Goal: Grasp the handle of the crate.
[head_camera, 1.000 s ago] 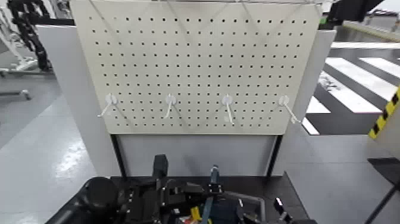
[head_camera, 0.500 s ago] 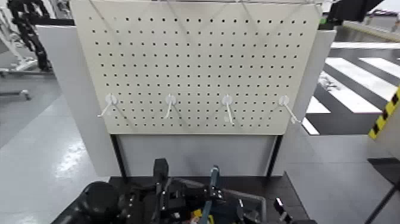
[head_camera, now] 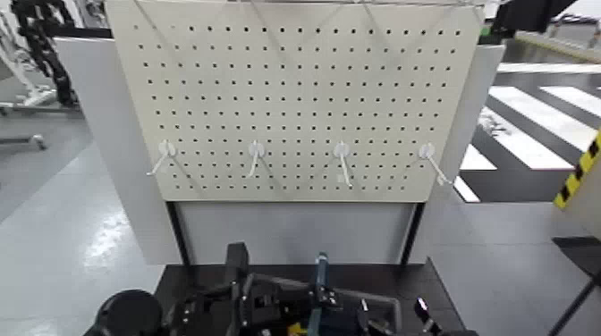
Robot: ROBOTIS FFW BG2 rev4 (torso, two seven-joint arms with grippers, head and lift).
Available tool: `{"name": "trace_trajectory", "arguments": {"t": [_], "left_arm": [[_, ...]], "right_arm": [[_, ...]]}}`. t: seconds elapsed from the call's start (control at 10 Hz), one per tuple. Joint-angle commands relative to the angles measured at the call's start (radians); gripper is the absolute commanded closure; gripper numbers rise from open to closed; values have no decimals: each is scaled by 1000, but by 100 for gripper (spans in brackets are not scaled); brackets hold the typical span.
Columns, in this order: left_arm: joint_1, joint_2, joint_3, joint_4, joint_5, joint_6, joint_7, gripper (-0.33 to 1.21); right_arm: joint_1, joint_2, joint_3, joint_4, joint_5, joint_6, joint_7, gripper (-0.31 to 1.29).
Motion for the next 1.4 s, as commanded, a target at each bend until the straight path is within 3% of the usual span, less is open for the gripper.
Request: {"name": "trace_trajectory", "arguments": {"t": [0.1, 0.3, 0.5, 0.8, 1.4], "left_arm": [[84, 0, 74, -127, 96, -6, 125, 118], [141, -16, 128, -181, 125, -8, 184, 118], [181, -30, 142, -213, 163, -5, 205, 118], [231, -18, 180, -270, 223, 23, 266, 118], [279, -18, 228, -297, 247, 55, 282, 118]], "right_arm": [[0, -1, -2, 0, 0, -1, -1, 15], [0, -3, -2, 0, 0, -1, -1, 15], [0, -3, -5, 0, 0, -1, -1, 15], [0, -3, -6, 0, 6, -1, -2, 15], [14, 8, -22, -6, 32, -1, -16, 15]]}}
